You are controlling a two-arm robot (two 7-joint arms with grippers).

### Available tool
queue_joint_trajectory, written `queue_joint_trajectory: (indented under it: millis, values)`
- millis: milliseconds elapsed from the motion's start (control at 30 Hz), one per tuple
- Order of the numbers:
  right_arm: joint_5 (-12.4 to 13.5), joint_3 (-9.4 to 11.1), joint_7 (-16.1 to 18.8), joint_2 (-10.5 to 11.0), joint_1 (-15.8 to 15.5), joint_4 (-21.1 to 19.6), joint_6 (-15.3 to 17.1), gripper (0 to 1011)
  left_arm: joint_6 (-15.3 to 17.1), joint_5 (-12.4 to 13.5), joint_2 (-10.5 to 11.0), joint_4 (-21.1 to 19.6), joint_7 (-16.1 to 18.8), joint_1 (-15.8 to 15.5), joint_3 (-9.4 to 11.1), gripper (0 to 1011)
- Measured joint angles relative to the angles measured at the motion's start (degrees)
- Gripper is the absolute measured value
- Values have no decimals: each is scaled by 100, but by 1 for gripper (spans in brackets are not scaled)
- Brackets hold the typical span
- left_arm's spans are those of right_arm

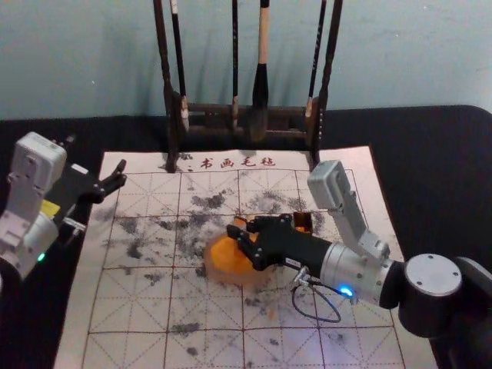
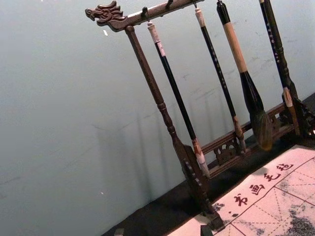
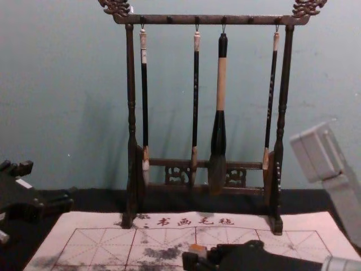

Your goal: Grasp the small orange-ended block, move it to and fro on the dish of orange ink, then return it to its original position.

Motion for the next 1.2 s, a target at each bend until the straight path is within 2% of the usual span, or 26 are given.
queue_joint_trajectory:
  millis: [267,667,933,1200]
  values:
    - [-43,-108,1,-152,134,179,-37,107,0,0,0,0,0,0,0,1001]
    - [-157,-135,-117,-376,345,496,-137,107,0,0,0,0,0,0,0,1001]
    - [-215,-64,-167,-380,382,558,-157,108,0,0,0,0,0,0,0,1001]
    - [-220,56,-197,-261,295,436,-131,107,0,0,0,0,0,0,0,1001]
